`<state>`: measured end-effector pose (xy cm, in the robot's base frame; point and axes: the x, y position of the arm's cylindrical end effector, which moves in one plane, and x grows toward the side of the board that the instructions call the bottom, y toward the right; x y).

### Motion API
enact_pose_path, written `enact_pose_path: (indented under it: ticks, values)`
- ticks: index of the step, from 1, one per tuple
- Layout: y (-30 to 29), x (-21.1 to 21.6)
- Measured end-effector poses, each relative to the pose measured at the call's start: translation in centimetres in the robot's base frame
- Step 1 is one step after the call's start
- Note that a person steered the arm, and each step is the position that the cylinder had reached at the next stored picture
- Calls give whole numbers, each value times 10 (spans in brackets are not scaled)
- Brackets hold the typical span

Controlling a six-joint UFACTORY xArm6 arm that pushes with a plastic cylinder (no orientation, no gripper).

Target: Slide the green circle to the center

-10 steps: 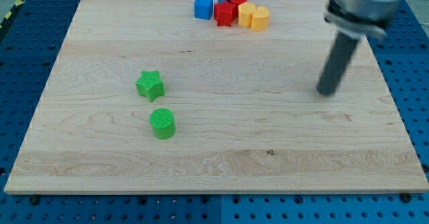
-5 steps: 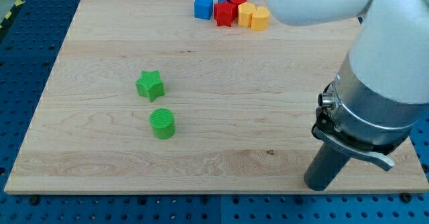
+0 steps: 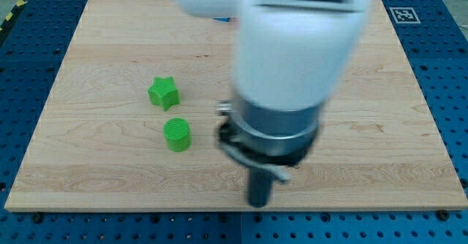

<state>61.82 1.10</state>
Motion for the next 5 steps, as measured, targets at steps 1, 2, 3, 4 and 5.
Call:
enact_pose_path:
  ticks: [1, 2, 3, 4, 5]
  values:
    - [-33, 0]
    - [-56, -5]
    - [-107, -35]
    - [-109, -38]
    - [-116, -53]
